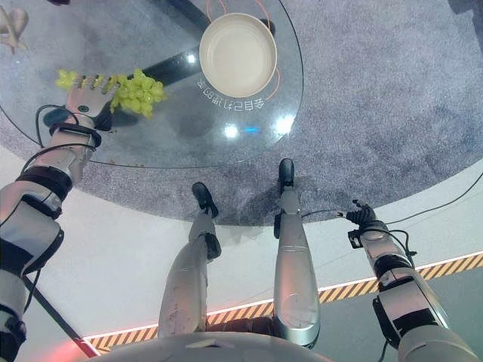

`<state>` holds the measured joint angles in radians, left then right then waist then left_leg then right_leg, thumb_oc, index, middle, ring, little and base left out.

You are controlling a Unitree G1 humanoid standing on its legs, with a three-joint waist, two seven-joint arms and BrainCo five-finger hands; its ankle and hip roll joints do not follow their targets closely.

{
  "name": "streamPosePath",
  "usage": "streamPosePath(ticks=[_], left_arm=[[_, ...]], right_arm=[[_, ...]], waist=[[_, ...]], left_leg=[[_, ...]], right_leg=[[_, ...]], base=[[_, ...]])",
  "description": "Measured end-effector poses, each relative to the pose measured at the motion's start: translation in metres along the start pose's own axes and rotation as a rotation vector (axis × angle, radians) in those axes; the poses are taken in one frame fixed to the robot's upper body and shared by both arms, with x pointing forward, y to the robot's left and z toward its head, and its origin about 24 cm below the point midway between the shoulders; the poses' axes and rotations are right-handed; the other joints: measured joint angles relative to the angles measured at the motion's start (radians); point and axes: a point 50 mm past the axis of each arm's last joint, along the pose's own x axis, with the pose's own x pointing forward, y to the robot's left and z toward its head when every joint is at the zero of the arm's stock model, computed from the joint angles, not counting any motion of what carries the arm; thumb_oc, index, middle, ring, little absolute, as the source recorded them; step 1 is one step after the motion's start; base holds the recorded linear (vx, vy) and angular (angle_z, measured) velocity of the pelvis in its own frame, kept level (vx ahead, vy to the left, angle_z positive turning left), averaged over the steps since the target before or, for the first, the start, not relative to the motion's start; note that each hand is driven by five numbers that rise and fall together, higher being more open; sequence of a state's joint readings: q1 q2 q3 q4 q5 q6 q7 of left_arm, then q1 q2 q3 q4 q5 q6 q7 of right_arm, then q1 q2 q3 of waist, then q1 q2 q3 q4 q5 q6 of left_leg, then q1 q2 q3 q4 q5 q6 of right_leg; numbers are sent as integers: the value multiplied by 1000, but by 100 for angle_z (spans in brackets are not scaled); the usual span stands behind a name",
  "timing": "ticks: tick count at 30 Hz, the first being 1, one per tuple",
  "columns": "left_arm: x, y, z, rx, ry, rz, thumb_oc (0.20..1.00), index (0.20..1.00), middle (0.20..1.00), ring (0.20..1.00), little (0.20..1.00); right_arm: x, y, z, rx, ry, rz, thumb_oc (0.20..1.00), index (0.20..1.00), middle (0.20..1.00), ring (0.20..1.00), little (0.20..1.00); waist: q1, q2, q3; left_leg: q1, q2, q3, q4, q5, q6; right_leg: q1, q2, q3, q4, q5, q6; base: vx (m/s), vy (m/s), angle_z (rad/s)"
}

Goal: Pick up fruits into the plate

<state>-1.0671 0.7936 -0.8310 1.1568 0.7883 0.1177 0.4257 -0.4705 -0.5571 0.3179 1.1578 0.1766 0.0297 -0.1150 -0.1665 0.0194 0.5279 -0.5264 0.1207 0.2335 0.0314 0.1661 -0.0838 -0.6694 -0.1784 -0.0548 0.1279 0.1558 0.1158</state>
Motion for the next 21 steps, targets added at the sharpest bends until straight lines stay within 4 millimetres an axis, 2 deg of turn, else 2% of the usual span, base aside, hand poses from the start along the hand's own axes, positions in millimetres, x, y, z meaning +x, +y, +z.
streamPosePath(ticks=[4,10,21], left_arm=[[0,5,-8,7,73,80,1000,1000,1000,1000,1000],[2,18,-27,-105,245,223,1000,1000,1000,1000,1000],[9,39,-35,-139,296,340,1000,1000,1000,1000,1000]], right_arm=[[-1,-4,-10,-9,20,-13,1000,1000,1000,1000,1000],[-5,1,-25,-18,32,-2,1000,1000,1000,1000,1000],[-6,5,-25,-13,18,9,1000,1000,1000,1000,1000]], waist=[[-7,0,0],[-7,-5,-2],[-20,-16,-6]], left_leg=[[-25,2,-2,13,0,0],[-61,6,-19,51,-7,-3],[-142,15,-31,121,-29,-2]], right_leg=[[-26,1,3,15,0,0],[-55,0,2,54,-17,-2],[-115,2,6,83,-25,-4]], base=[[0,0,0],[10,-33,5],[14,-2,1]])
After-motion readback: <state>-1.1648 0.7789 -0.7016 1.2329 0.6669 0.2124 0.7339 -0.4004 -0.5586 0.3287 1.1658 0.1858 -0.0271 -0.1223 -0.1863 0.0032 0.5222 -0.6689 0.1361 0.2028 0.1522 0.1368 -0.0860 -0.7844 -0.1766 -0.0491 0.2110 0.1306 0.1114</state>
